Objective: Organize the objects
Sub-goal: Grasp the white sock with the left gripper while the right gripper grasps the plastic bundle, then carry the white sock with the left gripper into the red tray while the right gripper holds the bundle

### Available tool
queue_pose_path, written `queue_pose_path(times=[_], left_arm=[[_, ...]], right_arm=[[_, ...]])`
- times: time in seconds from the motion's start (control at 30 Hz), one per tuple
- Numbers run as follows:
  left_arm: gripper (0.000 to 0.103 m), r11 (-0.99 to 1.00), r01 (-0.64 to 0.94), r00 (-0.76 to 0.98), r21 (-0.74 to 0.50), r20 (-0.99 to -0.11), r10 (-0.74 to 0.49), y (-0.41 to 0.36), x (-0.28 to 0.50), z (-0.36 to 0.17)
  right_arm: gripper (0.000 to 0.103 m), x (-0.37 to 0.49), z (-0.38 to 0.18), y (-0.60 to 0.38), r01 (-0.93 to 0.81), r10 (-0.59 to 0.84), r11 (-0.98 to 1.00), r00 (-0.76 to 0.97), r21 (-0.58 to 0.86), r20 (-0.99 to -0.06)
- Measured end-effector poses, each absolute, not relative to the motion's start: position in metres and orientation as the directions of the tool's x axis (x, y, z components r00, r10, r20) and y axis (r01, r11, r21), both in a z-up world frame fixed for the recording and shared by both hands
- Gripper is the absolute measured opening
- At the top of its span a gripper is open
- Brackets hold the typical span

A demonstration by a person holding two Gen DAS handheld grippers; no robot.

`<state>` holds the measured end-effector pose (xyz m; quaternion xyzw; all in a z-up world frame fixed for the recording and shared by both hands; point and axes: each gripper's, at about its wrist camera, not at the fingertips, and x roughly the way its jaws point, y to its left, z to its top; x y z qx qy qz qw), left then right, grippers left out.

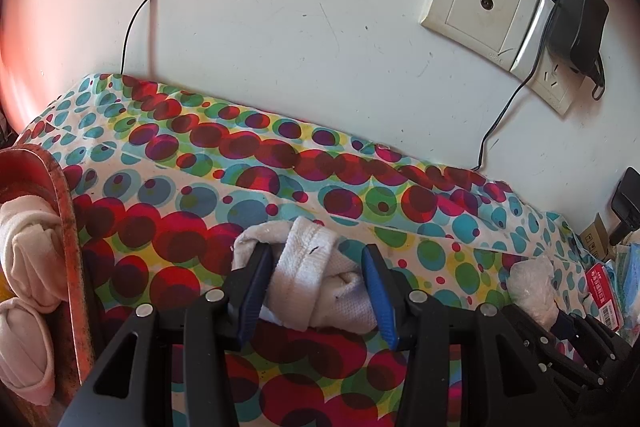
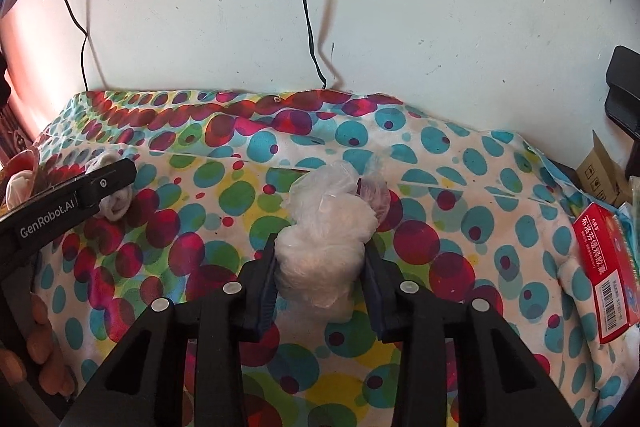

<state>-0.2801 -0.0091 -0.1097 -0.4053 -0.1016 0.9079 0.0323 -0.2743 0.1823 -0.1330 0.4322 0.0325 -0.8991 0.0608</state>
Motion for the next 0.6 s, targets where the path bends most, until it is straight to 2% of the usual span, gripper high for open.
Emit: queue_pose_path(times=[0.4, 0.6], left_arm=[[0.047, -0.972, 0.025, -0.671, -0.234, -0.725, 0.157, -0.012, -0.28, -0.11], [0.047, -0.988, 0.029, -0.663, -0.155, -0.742, 0.097, -0.001, -0.282, -0.109]], right_arm=[[0.035, -0.242, -0.133, 0.184, 0.144, -0.072, -0.989, -0.619, -0.023, -0.782], [0.035, -0.238, -0.131, 0.189, 0.151, -0.088, -0.988, -0.622, -0.01, -0.778]])
